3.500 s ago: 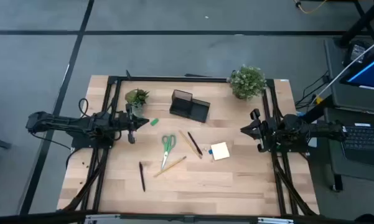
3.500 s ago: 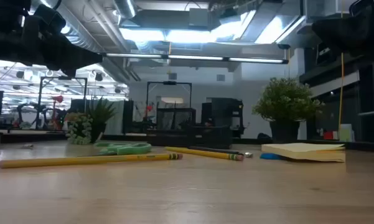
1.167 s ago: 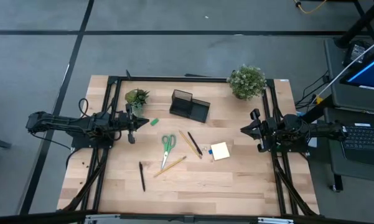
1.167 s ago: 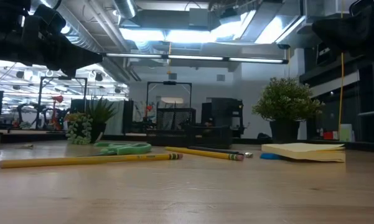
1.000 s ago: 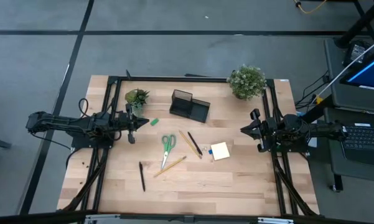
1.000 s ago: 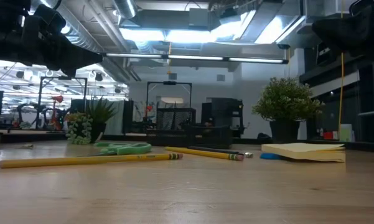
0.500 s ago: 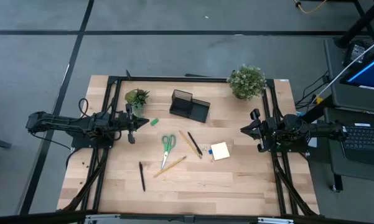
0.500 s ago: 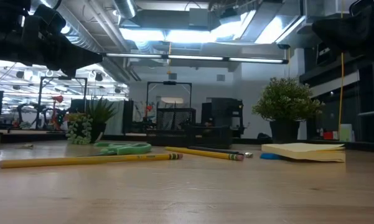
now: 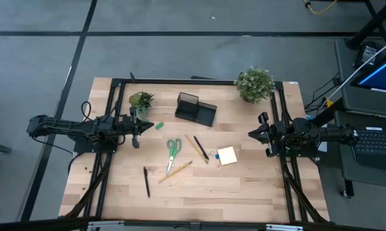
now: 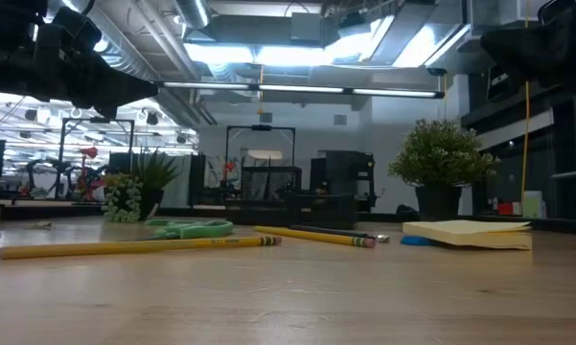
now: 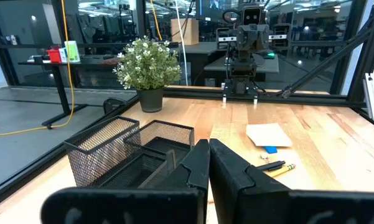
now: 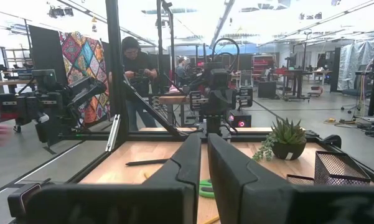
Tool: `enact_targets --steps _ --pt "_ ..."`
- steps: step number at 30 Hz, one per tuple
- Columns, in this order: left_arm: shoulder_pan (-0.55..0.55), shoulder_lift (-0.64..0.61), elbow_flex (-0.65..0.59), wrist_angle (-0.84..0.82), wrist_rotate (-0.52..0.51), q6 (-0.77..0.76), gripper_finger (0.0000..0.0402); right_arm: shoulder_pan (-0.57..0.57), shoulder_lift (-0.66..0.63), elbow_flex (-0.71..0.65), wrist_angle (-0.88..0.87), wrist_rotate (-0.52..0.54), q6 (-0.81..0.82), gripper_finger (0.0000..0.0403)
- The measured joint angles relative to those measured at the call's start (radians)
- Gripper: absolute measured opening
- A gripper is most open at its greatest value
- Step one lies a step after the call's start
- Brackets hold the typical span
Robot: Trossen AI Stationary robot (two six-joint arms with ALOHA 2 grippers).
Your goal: Pick and place office supplies into organizer
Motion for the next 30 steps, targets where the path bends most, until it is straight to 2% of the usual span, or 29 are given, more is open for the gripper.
enact_targets --steps 25,30 --pt "0.0 0.0 0.0 0.001 0.0 0.002 0.0004 0.0 0.0 0.0 0.004 0.008 -0.014 0.0034" --pt "0.001 -0.001 0.001 0.081 -0.089 0.199 0.0004 0.0 0.0 0.0 0.004 0.008 0.026 0.0034"
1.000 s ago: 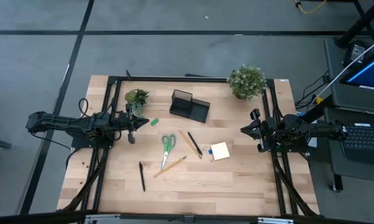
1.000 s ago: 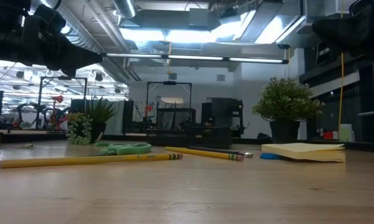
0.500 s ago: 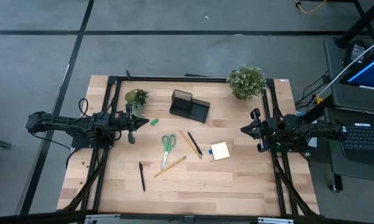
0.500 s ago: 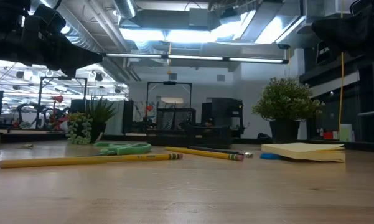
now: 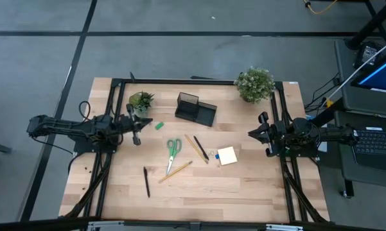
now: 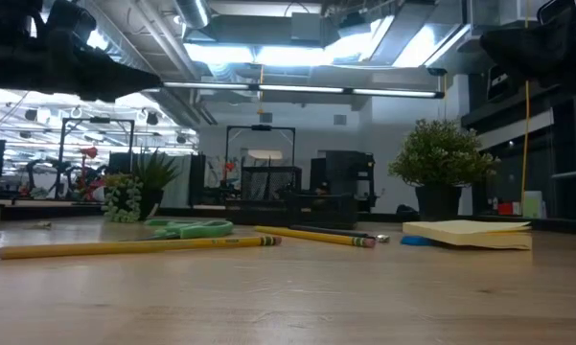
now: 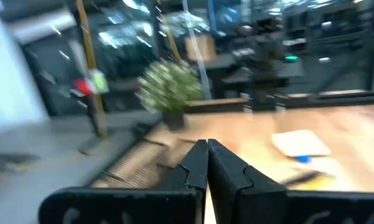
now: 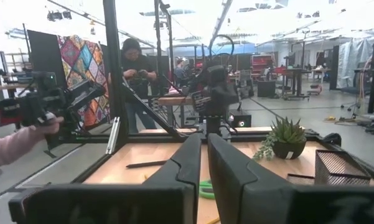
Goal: Pick and place office supplies into organizer
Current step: Put the top pen into the desk organizer
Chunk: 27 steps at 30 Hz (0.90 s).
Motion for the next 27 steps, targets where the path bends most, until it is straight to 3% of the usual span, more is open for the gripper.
enact_targets --steps 7,12,17,27 --pt "0.0 0.001 0.0 -0.032 0.0 -0.067 0.0004 0.0 0.0 0.0 -0.001 0.0 0.001 0.0034" --pt "0.0 0.001 0.0 -0.044 0.102 -0.079 0.0004 0.0 0.0 0.0 -0.006 0.0 0.0 0.0028" --pt "0.0 0.001 0.0 -0.049 0.107 -0.105 0.0002 0.0 0.0 0.0 -0.03 -0.006 -0.003 0.0006" --pt "0.0 0.001 0.0 -0.061 0.112 -0.183 0.0002 0.0 0.0 0.0 -0.077 -0.027 -0.068 0.0004"
